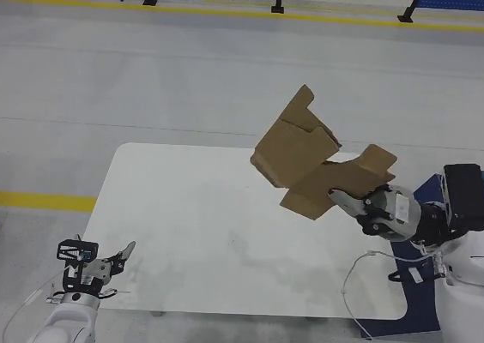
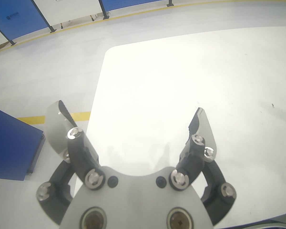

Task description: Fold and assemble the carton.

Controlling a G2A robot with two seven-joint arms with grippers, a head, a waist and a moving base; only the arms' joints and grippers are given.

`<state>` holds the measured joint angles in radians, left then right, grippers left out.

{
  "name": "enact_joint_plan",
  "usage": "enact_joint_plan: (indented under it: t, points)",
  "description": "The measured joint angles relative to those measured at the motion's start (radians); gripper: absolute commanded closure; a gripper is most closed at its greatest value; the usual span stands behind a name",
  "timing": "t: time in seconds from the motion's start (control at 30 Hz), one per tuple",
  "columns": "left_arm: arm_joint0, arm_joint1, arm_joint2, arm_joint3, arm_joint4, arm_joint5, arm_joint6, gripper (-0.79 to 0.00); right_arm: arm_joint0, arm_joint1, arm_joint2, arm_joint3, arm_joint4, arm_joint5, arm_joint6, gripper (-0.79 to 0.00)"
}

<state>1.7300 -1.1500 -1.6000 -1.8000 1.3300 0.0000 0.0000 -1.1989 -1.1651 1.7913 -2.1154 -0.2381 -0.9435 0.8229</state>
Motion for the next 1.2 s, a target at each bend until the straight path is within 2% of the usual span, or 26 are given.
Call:
enact_joint_plan:
  t: [0.13, 0.3, 0.4, 0.5, 0.53, 0.63, 0.73, 0.93, 1.0, 1.1, 1.2]
  points:
    - [0.0, 0.0, 0.0, 0.0, 0.0, 0.0, 0.0, -0.785, -0.016, -0.018, 0.085, -0.116, -0.377, -0.048, -0.216, 0.0]
    - [0.0, 0.0, 0.0, 0.0, 0.0, 0.0, 0.0, -0.785, -0.017, -0.034, 0.123, -0.246, -0.801, -0.067, -0.489, 0.0]
    - [0.0, 0.0, 0.0, 0.0, 0.0, 0.0, 0.0, -0.785, 0.024, -0.032, 0.094, -0.239, -1.137, -0.047, -0.734, 0.0]
    - [0.0, 0.0, 0.0, 0.0, 0.0, 0.0, 0.0, -0.785, 0.006, -0.019, 0.032, -0.234, -1.513, 0.076, -1.038, 0.0]
    - [0.0, 0.0, 0.0, 0.0, 0.0, 0.0, 0.0, -0.785, -0.026, -0.012, 0.005, -0.234, -1.661, 0.159, -1.162, 0.0]
    - [0.0, 0.0, 0.0, 0.0, 0.0, 0.0, 0.0, -0.785, -0.134, 0.002, -0.047, -0.235, -1.971, 0.393, -1.425, 0.0]
    - [0.0, 0.0, 0.0, 0.0, 0.0, 0.0, 0.0, -0.785, -0.231, 0.008, -0.079, -0.235, -2.165, 0.587, -1.578, 0.0]
    - [0.0, 0.0, 0.0, 0.0, 0.0, 0.0, 0.0, -0.785, -0.337, 0.015, -0.136, -0.235, -2.361, 0.817, -1.68, 0.0]
    - [0.0, 0.0, 0.0, 0.0, 0.0, 0.0, 0.0, -0.785, -0.354, 0.016, -0.152, -0.235, -2.372, 0.841, -1.677, 0.0]
    - [0.0, 0.0, 0.0, 0.0, 0.0, 0.0, 0.0, -0.785, -0.352, 0.016, -0.155, -0.235, -2.252, 0.755, -1.651, 0.0]
    - [0.0, 0.0, 0.0, 0.0, 0.0, 0.0, 0.0, -0.785, -0.306, 0.018, -0.107, -0.235, -2.018, 0.566, -1.603, 0.0]
